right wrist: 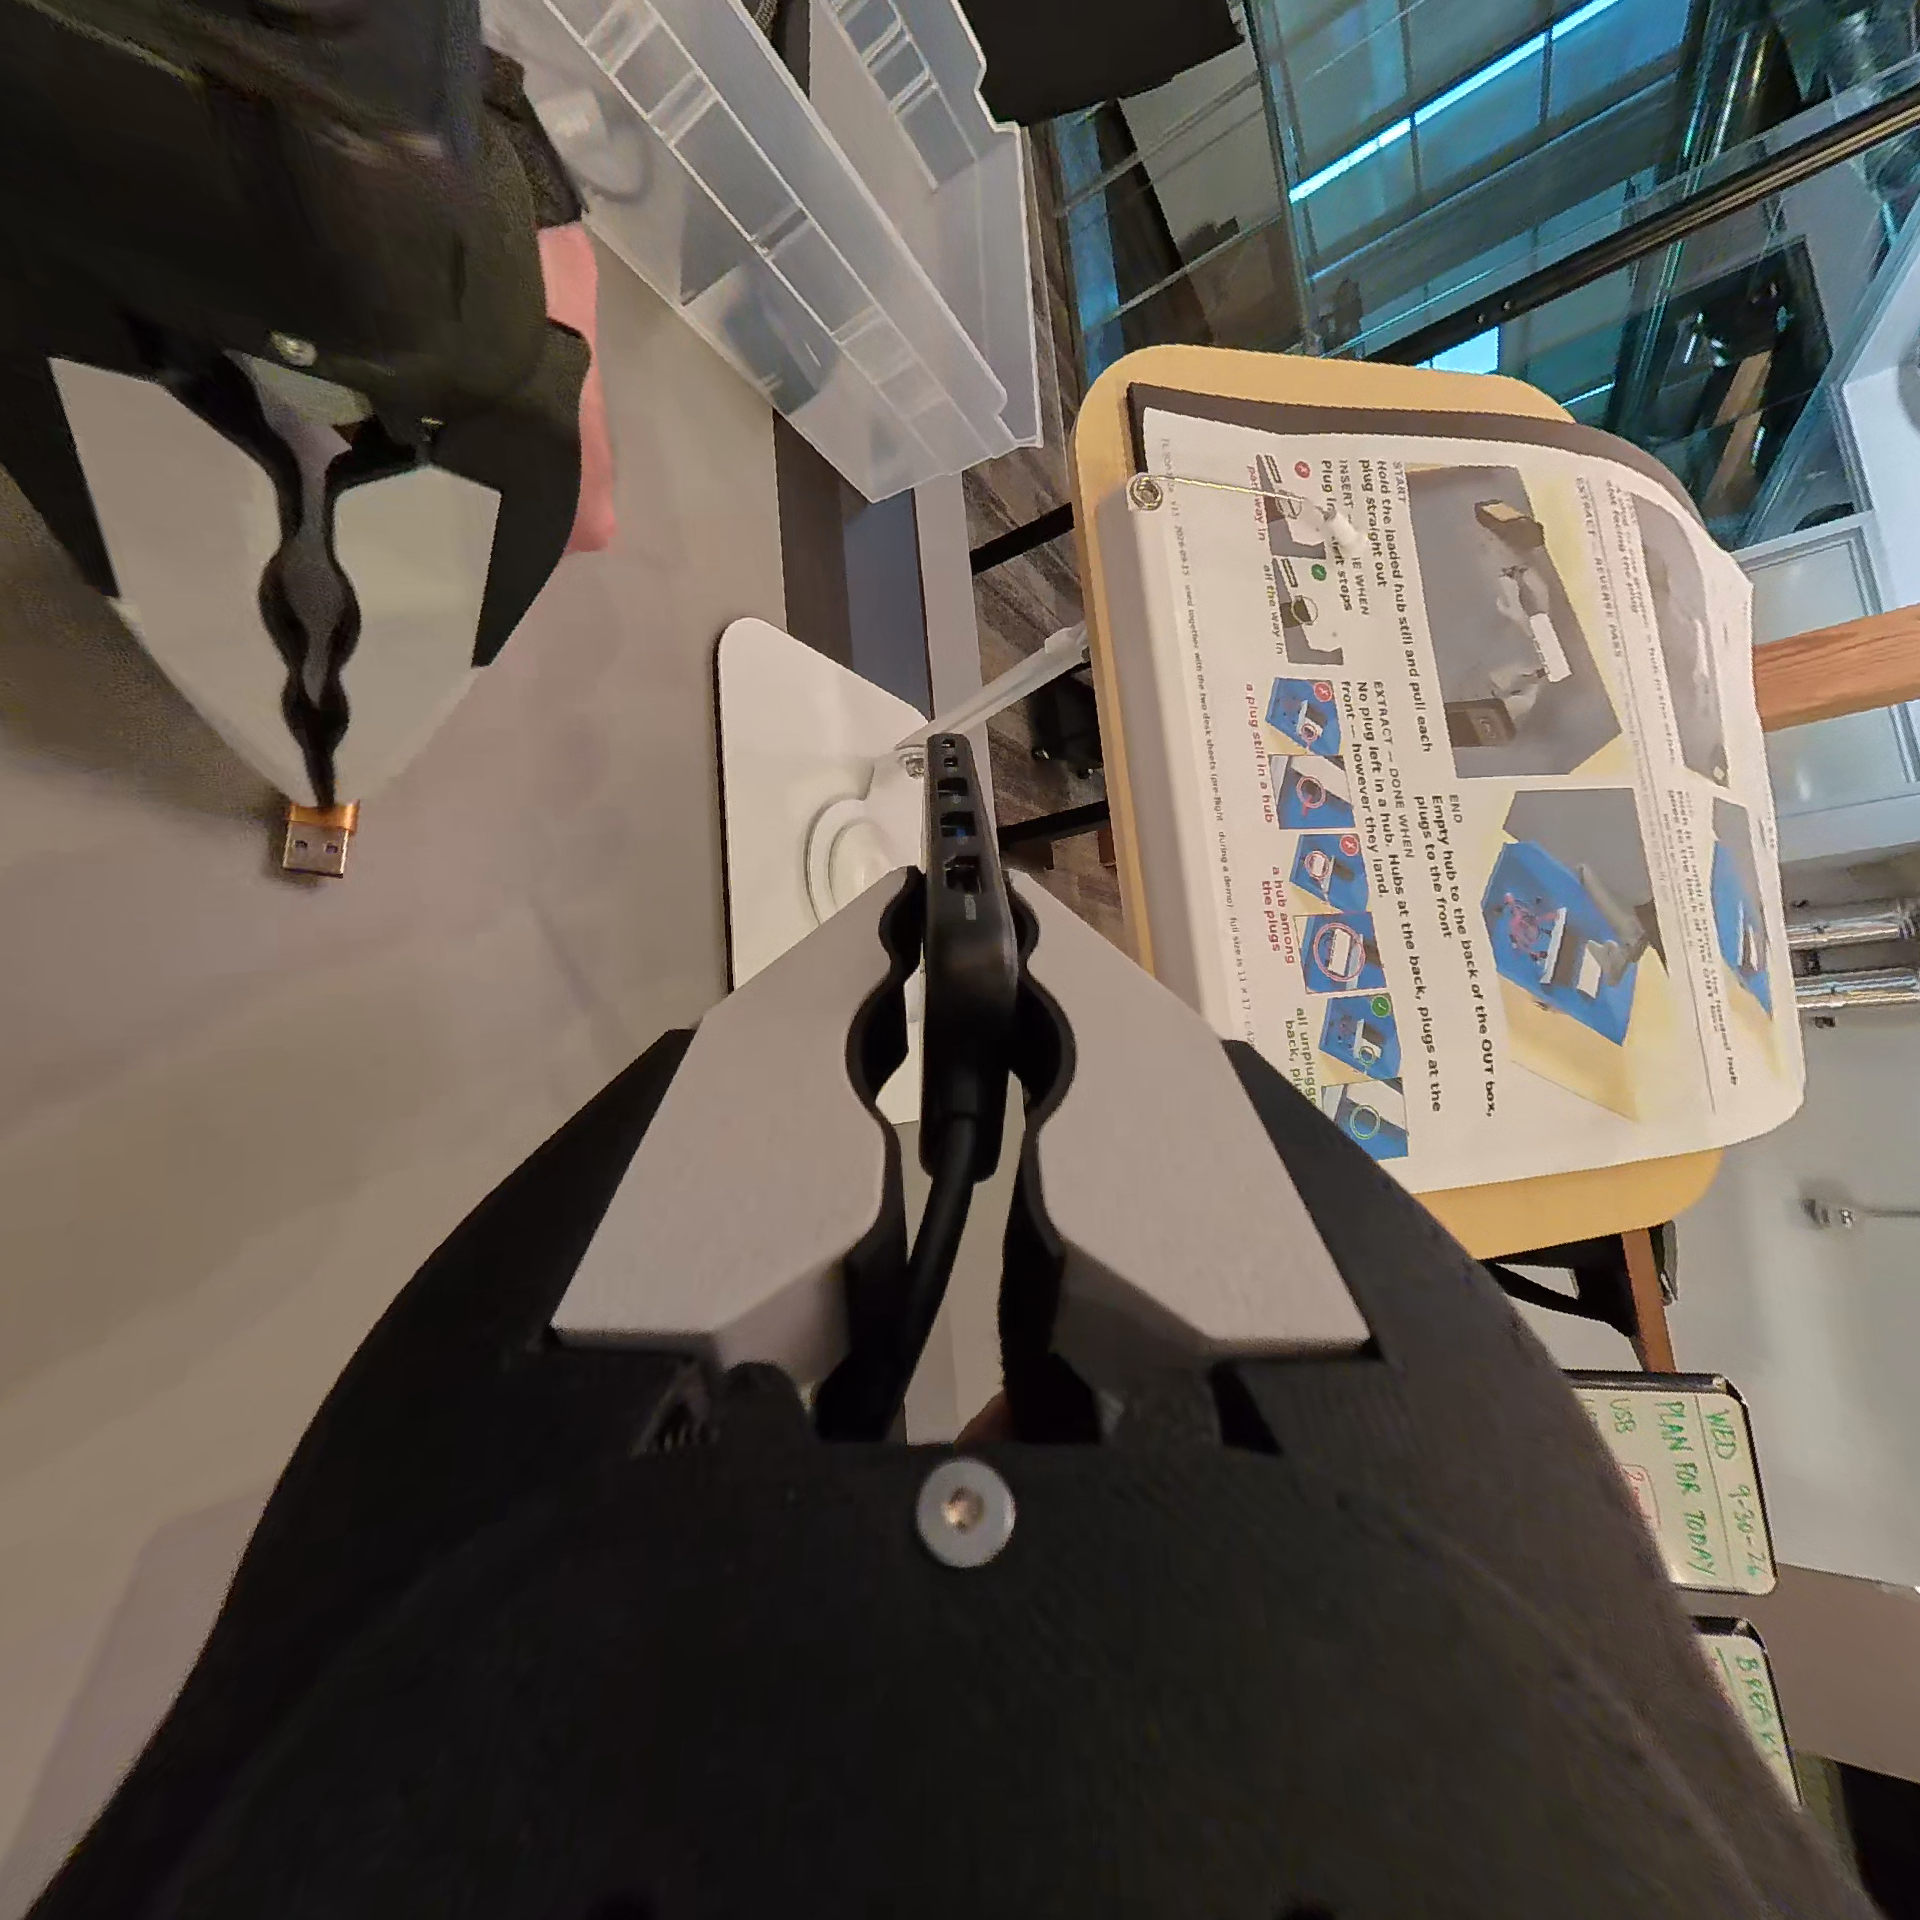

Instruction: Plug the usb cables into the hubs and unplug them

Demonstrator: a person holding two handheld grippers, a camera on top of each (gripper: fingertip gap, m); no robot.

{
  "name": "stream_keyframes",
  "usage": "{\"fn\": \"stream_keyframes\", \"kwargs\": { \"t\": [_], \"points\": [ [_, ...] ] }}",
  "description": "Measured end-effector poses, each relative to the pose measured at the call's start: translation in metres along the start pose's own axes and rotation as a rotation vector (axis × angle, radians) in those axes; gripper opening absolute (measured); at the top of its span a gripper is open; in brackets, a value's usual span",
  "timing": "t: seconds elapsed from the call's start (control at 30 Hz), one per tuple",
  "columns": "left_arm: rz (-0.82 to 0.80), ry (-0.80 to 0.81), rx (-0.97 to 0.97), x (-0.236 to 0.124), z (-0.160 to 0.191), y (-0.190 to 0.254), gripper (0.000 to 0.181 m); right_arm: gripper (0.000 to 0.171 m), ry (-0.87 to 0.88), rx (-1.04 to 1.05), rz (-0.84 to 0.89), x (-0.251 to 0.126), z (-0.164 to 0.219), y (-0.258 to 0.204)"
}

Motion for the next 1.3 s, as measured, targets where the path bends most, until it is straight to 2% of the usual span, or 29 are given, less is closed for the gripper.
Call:
{"fn": "stream_keyframes", "kwargs": {
  "t": [0.1, 0.2, 0.27, 0.33, 0.37, 0.47, 0.67, 0.87, 1.1, 1.17, 1.23, 1.3],
  "points": [
    [0.028, -0.123, -0.2, -0.009, 0.002, -0.002, 0.0, 0.01, -0.003, -0.004, 0.007, -0.001, 0.0, 0.001],
    [0.056, -0.107, -0.314, -0.013, 0.001, 0.001, 0.0, 0.01, -0.003, -0.004, 0.007, -0.001, 0.0, 0.002],
    [-0.011, -0.119, -0.259, -0.019, 0.0, -0.001, 0.006, 0.01, -0.004, -0.005, 0.008, -0.002, 0.0, 0.002],
    [0.009, -0.121, -0.158, -0.023, -0.002, 0.004, 0.026, 0.01, -0.005, -0.005, 0.011, -0.002, 0.0, 0.003],
    [0.004, -0.104, -0.087, -0.023, -0.003, 0.007, 0.03, 0.01, -0.004, -0.003, 0.011, -0.003, 0.0, 0.003],
    [-0.034, -0.146, -0.032, -0.011, -0.001, 0.008, 0.033, 0.01, -0.004, 0.001, 0.012, -0.003, 0.001, 0.003],
    [0.007, -0.022, -0.143, 0.0, 0.006, -0.002, 0.015, 0.01, -0.002, 0.0, 0.014, -0.003, 0.0, 0.003],
    [0.035, 0.009, -0.187, -0.001, 0.009, -0.005, 0.015, 0.01, 0.001, 0.003, 0.014, -0.003, 0.0, 0.003],
    [-0.097, 0.001, -0.153, -0.012, 0.007, -0.012, 0.015, 0.01, 0.003, 0.01, 0.027, -0.006, 0.001, 0.008],
    [-0.105, -0.045, -0.131, -0.011, 0.01, -0.011, 0.015, 0.01, 0.002, 0.011, 0.027, -0.007, 0.002, 0.008],
    [-0.076, -0.081, -0.13, -0.007, 0.013, -0.008, 0.015, 0.01, 0.001, 0.011, 0.025, -0.007, 0.002, 0.008],
    [-0.026, -0.049, -0.146, -0.005, 0.013, -0.005, 0.015, 0.01, 0.001, 0.012, 0.021, -0.007, 0.002, 0.007]
  ]
}}
Point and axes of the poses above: each gripper's, where its closed fingertips meet, x out along the fingers, z out of its underside, y = z × x across the jaws, the point moved 9 cm from there along -x, back along the fingers, and after that the axes turned 9 degrees about z, right-handed, at the moved point
